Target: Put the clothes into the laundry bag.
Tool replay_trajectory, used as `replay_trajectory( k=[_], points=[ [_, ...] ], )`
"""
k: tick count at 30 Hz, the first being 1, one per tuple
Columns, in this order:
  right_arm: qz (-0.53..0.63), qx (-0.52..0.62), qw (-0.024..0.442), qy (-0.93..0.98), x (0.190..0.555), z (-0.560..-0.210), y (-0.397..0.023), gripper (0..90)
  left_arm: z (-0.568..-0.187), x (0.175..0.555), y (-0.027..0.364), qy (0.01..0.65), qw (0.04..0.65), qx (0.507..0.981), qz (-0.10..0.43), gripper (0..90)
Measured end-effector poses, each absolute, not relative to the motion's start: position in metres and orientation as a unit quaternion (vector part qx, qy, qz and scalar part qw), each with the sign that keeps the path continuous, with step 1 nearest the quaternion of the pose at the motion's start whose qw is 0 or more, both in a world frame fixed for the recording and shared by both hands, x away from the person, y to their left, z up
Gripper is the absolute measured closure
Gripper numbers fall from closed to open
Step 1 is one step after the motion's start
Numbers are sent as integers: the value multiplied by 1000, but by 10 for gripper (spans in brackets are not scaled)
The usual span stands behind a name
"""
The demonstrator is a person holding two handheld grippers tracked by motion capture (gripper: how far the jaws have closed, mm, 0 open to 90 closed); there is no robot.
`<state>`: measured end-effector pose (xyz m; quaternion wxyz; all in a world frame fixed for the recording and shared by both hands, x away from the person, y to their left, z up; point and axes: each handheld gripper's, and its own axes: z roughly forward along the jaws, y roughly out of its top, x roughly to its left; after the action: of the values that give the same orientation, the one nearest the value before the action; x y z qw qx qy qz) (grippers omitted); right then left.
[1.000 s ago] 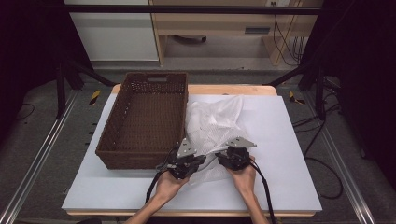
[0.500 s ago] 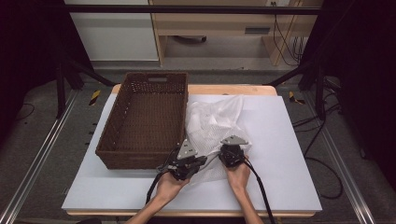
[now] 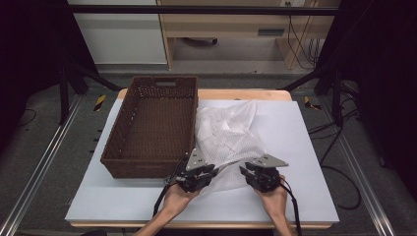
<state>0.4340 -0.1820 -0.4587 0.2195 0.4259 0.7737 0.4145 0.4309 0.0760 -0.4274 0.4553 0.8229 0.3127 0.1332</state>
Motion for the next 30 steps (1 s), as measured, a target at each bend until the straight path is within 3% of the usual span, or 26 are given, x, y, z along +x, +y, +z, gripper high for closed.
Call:
replay_trajectory(
  k=[3,10,12,16,23,24,26,30],
  points=[
    [396,445,252,763,428,-458,-200,650,-428,419,83,317,447,824,142,615],
    [372,479,226,762,441,-477,-210,638,-443,400,108,343,439,820,132,567],
    [361,480,225,768,445,-482,-207,677,-451,399,113,350,428,823,131,568],
    [351,474,219,777,445,-484,-205,900,-467,403,118,372,412,823,122,580],
    [378,488,225,754,420,-476,-231,900,-476,411,119,381,409,821,117,602],
    [379,488,227,752,417,-475,-231,881,-477,412,118,382,409,821,115,613],
    [381,481,239,753,418,-471,-225,704,-477,413,116,380,408,822,113,630],
    [388,468,241,756,433,-468,-207,603,-481,415,109,381,393,830,109,667]
  ],
)
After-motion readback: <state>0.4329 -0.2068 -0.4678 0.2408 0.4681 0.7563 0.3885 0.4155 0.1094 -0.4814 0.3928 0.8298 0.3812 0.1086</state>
